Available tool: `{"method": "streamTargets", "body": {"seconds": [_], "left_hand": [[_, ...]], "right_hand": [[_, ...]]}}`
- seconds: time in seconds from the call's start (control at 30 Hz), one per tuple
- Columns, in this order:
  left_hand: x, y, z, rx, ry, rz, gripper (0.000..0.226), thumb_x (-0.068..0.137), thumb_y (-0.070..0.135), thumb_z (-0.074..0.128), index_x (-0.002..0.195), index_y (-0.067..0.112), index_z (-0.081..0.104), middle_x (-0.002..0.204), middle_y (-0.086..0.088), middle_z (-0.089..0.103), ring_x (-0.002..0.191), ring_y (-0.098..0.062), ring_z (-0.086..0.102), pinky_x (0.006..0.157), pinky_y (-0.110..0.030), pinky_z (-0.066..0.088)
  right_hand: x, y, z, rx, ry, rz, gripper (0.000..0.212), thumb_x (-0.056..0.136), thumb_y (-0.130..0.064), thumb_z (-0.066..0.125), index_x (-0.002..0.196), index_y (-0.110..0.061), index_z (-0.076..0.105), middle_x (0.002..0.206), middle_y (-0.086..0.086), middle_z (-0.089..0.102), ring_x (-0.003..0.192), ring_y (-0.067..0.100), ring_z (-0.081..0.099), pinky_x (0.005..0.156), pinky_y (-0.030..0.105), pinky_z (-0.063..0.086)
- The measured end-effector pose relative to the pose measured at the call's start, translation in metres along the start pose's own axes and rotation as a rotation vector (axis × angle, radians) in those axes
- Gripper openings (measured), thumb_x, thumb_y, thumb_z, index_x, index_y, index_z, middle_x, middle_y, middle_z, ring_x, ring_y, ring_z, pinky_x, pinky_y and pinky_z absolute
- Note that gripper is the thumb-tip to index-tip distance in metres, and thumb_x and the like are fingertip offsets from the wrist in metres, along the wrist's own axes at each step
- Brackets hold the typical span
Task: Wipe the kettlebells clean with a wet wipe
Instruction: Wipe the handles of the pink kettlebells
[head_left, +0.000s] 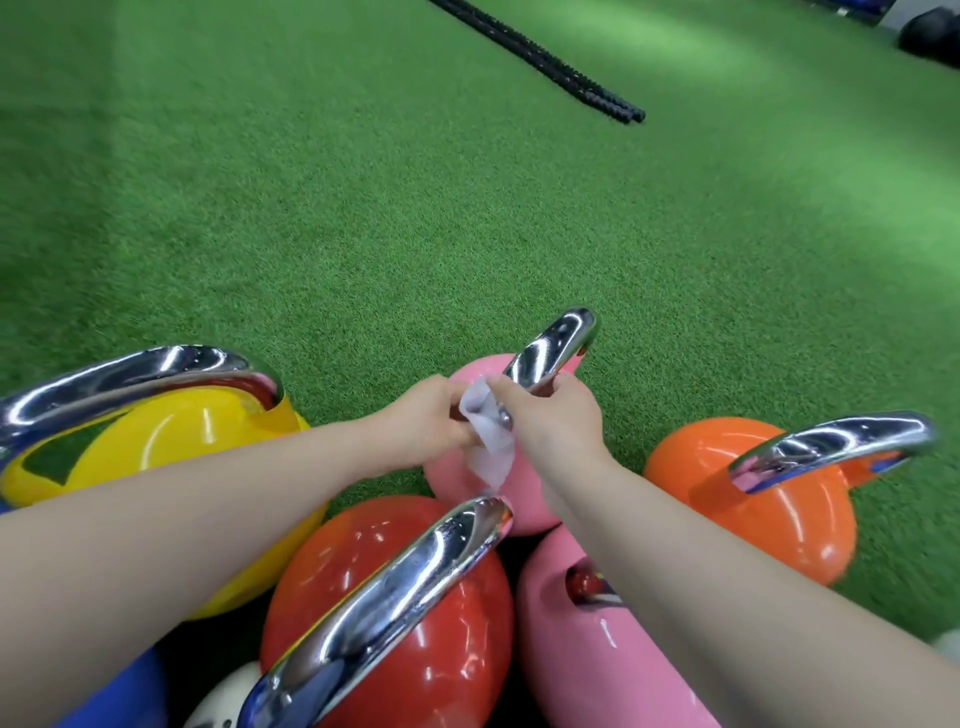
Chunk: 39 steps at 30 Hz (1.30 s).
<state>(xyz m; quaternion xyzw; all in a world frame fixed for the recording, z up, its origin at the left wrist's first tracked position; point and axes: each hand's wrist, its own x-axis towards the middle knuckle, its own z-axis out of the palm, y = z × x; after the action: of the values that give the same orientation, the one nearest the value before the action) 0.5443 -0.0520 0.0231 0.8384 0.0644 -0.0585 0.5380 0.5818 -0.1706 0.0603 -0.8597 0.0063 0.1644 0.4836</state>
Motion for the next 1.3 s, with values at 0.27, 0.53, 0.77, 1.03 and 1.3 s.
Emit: {"method": "streamTargets", "body": {"seconds": [0.27, 0.53, 0.77, 1.03, 1.3], "left_hand": [[0.049, 0.073, -0.003, -0.072, -0.097, -0.243, 0.041, 0.095, 0.038, 0.046, 0.111, 0.002, 0.056, 0.103, -0.013, 0.065, 0.092, -0.028, 0.064, 0.088, -0.037, 0.052], [0.071, 0.118, 0.002, 0.238, -0.172, -0.362, 0.045, 0.101, 0.039, 0.028, 0.141, 0.019, 0.035, 0.130, -0.013, 0.050, 0.102, -0.031, 0.057, 0.078, -0.034, 0.046], [0.088, 0.105, 0.010, -0.146, -0.086, -0.481, 0.030, 0.098, 0.028, 0.039, 0.110, 0.001, 0.045, 0.104, -0.016, 0.060, 0.093, -0.029, 0.061, 0.079, -0.037, 0.052], [0.089, 0.097, 0.019, -0.612, 0.055, -0.572, 0.025, 0.100, 0.025, 0.036, 0.093, 0.001, 0.042, 0.095, -0.015, 0.061, 0.082, -0.027, 0.060, 0.073, -0.040, 0.051], [0.068, 0.104, 0.027, -1.080, 0.166, -0.536, 0.015, 0.101, 0.017, 0.032, 0.097, 0.010, 0.045, 0.107, -0.018, 0.057, 0.071, -0.025, 0.057, 0.057, -0.040, 0.052]], "right_hand": [[0.010, 0.008, -0.039, 0.120, 0.020, 0.081, 0.031, 0.081, 0.000, 0.045, 0.063, -0.023, 0.033, 0.063, -0.003, 0.033, 0.055, 0.014, 0.032, 0.048, 0.024, 0.026], [-0.002, 0.001, 0.008, 0.053, -0.060, 0.121, 0.025, 0.069, -0.028, 0.075, 0.089, -0.018, 0.064, 0.093, 0.003, 0.067, 0.085, 0.021, 0.064, 0.073, 0.028, 0.049], [0.008, 0.000, -0.003, -0.030, -0.103, 0.106, 0.022, 0.064, -0.028, 0.076, 0.080, -0.023, 0.061, 0.092, 0.001, 0.066, 0.092, 0.020, 0.063, 0.079, 0.030, 0.050], [0.014, 0.004, -0.040, -0.272, -0.291, -0.008, 0.022, 0.067, -0.018, 0.071, 0.056, -0.019, 0.052, 0.063, -0.004, 0.052, 0.059, 0.010, 0.046, 0.054, 0.023, 0.037], [0.032, 0.015, -0.075, -0.413, -0.276, -0.025, 0.021, 0.053, -0.016, 0.076, 0.048, -0.019, 0.057, 0.062, -0.003, 0.062, 0.066, 0.016, 0.054, 0.067, 0.027, 0.043]]}}
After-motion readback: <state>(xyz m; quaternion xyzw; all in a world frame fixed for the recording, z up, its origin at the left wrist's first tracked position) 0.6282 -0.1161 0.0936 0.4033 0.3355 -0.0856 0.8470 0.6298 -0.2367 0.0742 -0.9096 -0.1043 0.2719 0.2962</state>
